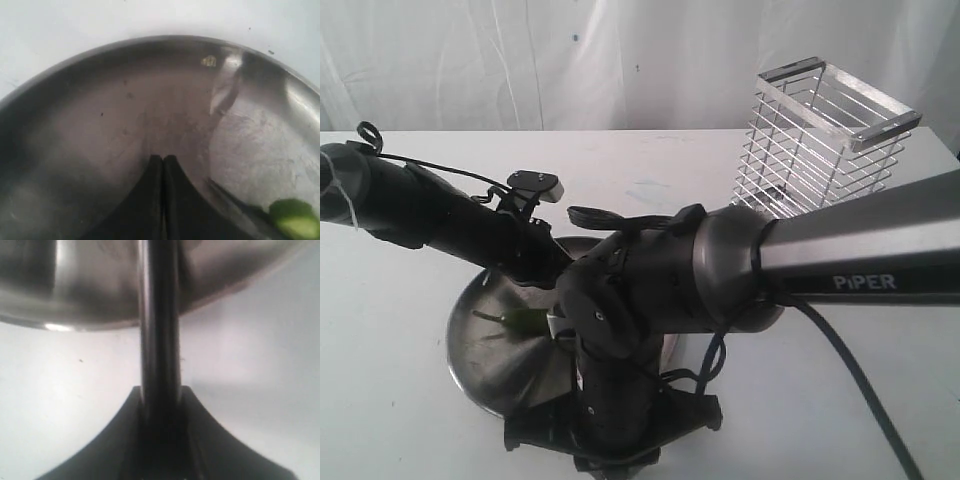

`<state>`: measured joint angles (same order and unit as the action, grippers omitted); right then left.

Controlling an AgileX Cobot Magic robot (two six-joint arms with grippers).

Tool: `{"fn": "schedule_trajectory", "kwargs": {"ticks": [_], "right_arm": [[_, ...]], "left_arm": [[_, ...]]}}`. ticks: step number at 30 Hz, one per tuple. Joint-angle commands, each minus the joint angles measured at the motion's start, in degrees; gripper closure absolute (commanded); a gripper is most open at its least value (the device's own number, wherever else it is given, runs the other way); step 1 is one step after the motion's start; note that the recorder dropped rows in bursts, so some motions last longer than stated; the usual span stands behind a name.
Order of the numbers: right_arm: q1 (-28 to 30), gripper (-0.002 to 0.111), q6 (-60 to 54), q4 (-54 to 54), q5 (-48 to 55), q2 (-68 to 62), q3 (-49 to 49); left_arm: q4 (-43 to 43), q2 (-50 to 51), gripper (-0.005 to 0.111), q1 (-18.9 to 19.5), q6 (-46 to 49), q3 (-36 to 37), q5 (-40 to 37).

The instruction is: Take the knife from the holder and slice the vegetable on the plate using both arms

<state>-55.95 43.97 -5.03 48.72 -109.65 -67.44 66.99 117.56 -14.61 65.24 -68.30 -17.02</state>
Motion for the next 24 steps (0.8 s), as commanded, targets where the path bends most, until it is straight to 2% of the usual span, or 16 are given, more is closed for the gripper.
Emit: {"fn": "schedule_trajectory", "kwargs": {"ticks": [1, 8, 12, 17, 20, 24], "right_arm": [[-0.1, 0.108, 0.6, -1.0, 3.5, 0.2, 0.2], [-0.1, 0.108, -0.5, 0.1, 0.2, 1.1, 0.2], [0.0, 0.108, -0.5, 2.1, -1.7, 3.3, 0.1], [0.0, 0.108, -0.3, 6.8, -1.4, 8.3, 0.1], [-0.2, 0.108, -0.1, 6.9, -1.8, 10.9, 0.1], [-4.1, 0.108, 3.7, 7.4, -5.9, 11.7, 0.6]], "left_arm": [[-3.3, 1.7, 0.107, -0.3, 0.0, 1.6, -1.7], [-2.8, -1.1, 0.107, -0.3, -0.1, 0.5, -1.9], [-3.4, -6.9, 0.107, -0.3, 0.3, -1.0, -2.3], [-4.2, -15.2, 0.107, 2.0, -0.1, -1.0, -3.5], [-4.6, -19.5, 0.107, 3.6, -1.4, 0.5, -5.7], [-4.6, -25.3, 0.107, 4.2, -1.3, 5.9, -3.2]]}}
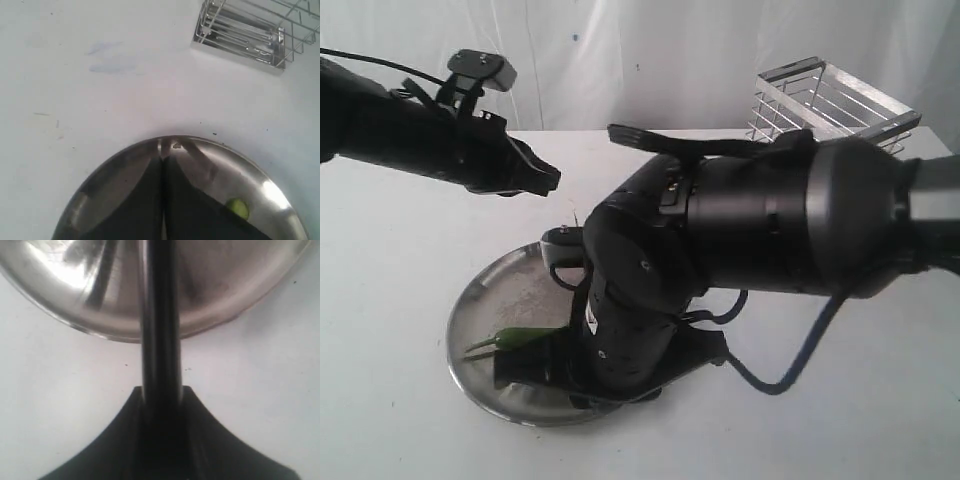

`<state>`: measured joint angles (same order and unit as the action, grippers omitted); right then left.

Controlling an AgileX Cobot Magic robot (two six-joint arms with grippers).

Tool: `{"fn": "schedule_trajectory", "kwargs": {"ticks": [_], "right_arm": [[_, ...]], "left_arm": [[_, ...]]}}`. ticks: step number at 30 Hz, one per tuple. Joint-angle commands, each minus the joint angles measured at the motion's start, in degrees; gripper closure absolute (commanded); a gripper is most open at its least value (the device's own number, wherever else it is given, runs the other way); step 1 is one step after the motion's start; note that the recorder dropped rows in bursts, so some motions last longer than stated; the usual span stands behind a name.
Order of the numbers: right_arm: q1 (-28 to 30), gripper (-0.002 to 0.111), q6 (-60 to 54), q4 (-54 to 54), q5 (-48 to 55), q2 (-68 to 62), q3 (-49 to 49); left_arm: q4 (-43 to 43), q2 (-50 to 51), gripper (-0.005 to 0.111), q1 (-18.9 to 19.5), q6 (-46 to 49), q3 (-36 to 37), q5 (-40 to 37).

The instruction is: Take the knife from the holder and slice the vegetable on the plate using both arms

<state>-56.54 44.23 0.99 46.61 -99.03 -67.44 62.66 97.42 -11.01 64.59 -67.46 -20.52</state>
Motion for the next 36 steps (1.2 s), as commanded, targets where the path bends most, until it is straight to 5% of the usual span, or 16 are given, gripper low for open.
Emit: {"fn": "schedule_trajectory", "kwargs": {"ticks": [1, 11, 17, 36], "right_arm": [[-4.7, 0.108, 5.0, 1.9, -5.5, 0.7, 0.9], [-7.8, 0.108, 11.3, 5.9, -3.4, -1.5, 3.5], [-5.4, 0.108, 10.8, 0.0, -7.6, -1.5, 3.5], [-5.1, 0.108, 9.9, -1.5, -6.4, -6.4, 3.5]], "left_arm": [[-0.2, -5.8, 0.107, 0.6, -0.4, 6.2, 0.8], [1.5, -5.7, 0.107, 0.6, -0.4, 10.7, 12.4], [2.6, 1.0, 0.107, 0.6, -0.4, 4.2, 1.2], [7.2, 9.6, 0.107, 0.6, 1.8, 2.8, -9.7]]}}
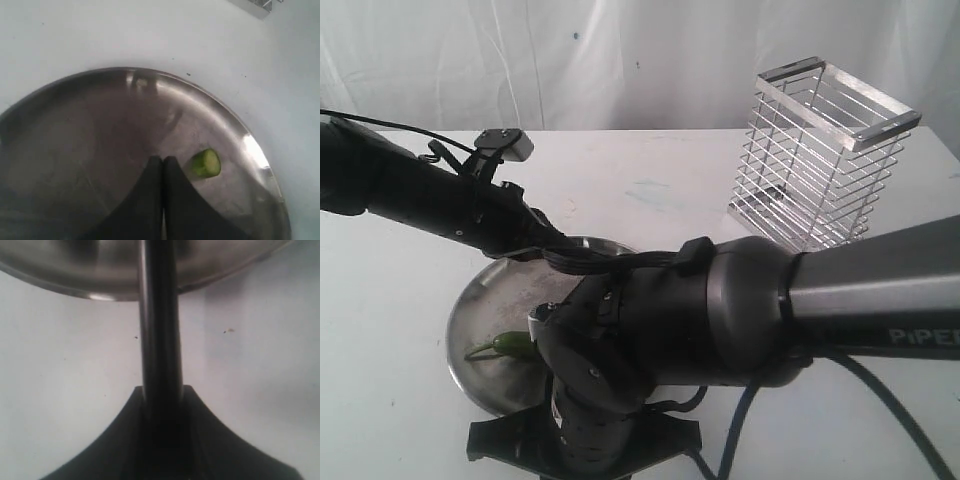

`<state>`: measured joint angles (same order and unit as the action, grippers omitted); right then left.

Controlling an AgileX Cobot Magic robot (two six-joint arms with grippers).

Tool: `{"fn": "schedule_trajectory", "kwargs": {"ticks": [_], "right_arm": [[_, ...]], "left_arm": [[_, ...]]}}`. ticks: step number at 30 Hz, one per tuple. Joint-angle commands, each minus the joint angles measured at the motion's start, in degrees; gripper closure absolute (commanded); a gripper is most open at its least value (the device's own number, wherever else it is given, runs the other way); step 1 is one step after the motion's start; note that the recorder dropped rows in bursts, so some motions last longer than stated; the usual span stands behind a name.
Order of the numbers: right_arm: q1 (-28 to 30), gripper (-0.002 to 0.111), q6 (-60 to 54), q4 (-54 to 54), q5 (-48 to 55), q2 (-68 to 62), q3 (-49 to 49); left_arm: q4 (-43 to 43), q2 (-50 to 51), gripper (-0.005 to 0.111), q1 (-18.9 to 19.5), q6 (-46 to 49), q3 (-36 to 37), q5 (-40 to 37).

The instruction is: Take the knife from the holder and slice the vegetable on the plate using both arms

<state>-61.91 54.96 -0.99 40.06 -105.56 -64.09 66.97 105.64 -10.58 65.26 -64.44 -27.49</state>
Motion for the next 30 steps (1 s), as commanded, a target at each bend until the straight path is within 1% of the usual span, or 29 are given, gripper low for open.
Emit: {"fn": "schedule_trajectory", "kwargs": {"ticks": [1, 10, 30], "right_arm": [[0.3, 0.108, -0.8, 0.5, 0.1, 0.2, 0.2], [0.3, 0.108, -2.5, 0.4, -1.5, 0.1, 0.2], [0.3, 0.108, -2.7, -2.0, -3.3, 0.0, 0.2]], "left_arm": [[2.9, 2.0, 0.107, 0.2, 1.1, -0.2, -3.5], [5.8, 4.4, 0.107, -0.1, 2.7, -0.2, -4.1], [5.8, 4.4, 0.107, -0.1, 2.7, -0.2, -5.5]]}}
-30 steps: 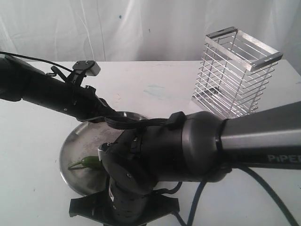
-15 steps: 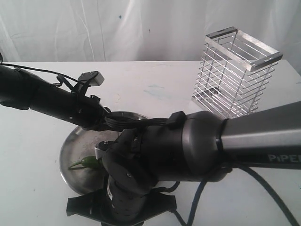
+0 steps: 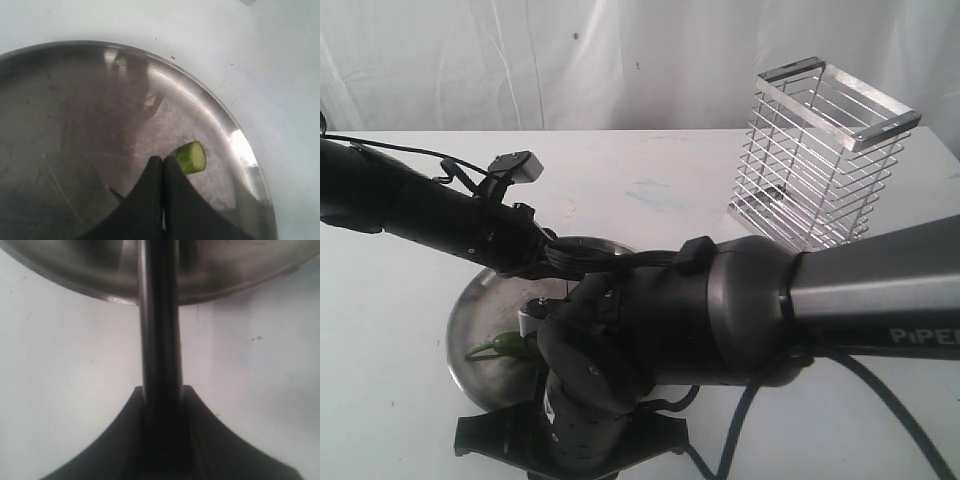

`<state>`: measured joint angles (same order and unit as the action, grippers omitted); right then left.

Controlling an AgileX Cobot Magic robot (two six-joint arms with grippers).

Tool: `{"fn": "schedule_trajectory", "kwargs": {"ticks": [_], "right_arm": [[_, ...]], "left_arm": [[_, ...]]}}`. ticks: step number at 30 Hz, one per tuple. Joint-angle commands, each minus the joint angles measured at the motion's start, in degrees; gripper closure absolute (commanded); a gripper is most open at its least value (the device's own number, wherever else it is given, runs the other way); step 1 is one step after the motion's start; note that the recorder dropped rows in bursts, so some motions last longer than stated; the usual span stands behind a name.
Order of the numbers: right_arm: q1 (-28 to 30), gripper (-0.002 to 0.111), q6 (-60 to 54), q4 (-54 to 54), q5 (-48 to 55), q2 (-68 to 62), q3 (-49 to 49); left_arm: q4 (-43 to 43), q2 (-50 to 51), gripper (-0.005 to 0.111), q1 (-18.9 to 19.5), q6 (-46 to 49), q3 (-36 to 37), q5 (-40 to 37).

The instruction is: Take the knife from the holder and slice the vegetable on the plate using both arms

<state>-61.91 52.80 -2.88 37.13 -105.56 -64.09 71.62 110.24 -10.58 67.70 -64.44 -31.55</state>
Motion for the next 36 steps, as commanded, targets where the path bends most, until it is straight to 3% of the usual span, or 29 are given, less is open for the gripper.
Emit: {"fn": "schedule_trajectory", "kwargs": {"ticks": [1, 17, 36], "right_arm": [[0.3, 0.108, -0.5, -0.1, -0.3, 0.0, 0.2], [0.3, 0.108, -0.3, -0.1, -1.4, -1.5, 0.2], [0.3, 0.108, -0.3, -0.1, -1.4, -1.5, 0.2]], "left_arm": [[1.1, -0.2, 0.107, -0.1, 0.3, -0.2, -1.6], [1.1, 0.8, 0.107, -0.5, 0.7, -0.2, -2.7], [0.2, 9.9, 0.107, -0.5, -0.2, 0.0, 0.1]]}}
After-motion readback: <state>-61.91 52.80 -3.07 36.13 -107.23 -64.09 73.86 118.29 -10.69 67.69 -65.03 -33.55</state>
